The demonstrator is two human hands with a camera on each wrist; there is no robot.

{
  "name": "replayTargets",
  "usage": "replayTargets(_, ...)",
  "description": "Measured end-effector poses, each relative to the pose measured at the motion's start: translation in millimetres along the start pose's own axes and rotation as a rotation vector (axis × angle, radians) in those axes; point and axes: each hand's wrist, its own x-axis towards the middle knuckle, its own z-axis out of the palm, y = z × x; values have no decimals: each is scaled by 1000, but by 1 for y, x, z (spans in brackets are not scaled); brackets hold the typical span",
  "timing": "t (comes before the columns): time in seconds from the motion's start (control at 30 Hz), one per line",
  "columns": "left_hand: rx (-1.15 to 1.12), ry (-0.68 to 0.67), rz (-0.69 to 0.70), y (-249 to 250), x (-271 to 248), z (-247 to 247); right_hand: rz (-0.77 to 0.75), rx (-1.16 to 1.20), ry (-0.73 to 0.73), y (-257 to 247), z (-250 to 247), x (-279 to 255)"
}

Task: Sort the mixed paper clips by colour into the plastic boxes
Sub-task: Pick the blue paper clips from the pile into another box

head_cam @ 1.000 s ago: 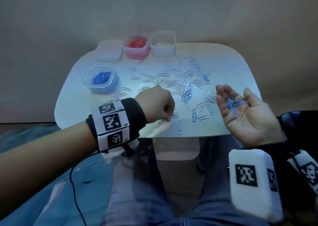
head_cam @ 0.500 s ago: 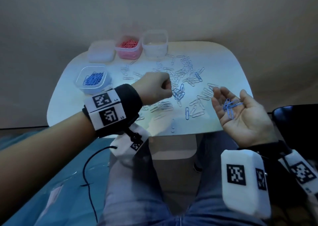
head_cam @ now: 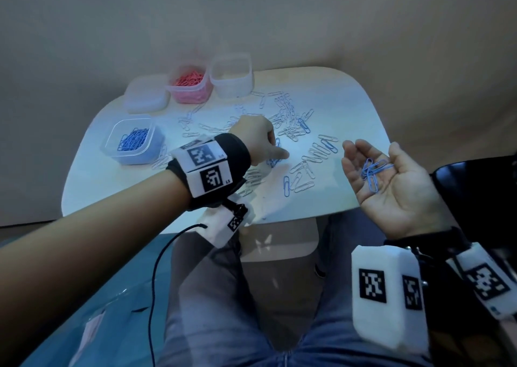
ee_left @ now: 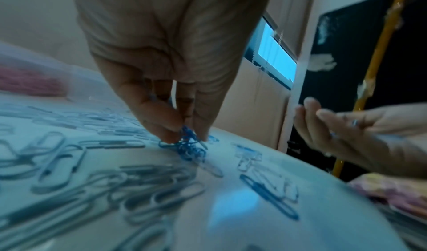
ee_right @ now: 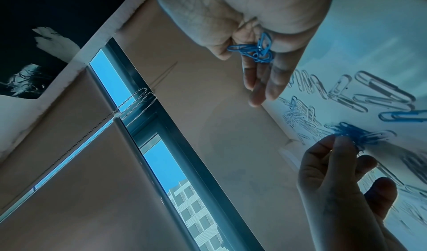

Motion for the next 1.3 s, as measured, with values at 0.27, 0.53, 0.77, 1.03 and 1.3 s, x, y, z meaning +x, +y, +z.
replayTargets(0.27, 211, -9, 21, 8, 12, 3, -16, -22, -4, -3, -3, 3)
replayTargets(0.53, 338, -109, 106, 6, 17, 3, -4, -58, -48, 3, 2, 11)
replayTargets(0.77, -63, -158, 94, 2, 9, -23, 25, -116, -46, 13, 11, 25)
replayTargets(1.03, 186, -10, 352, 42, -11, -21, 177, 11, -202, 34, 37, 28)
replayTargets(1.3, -94, 87, 304, 28, 3, -35, 210, 32, -165, 25, 22, 24)
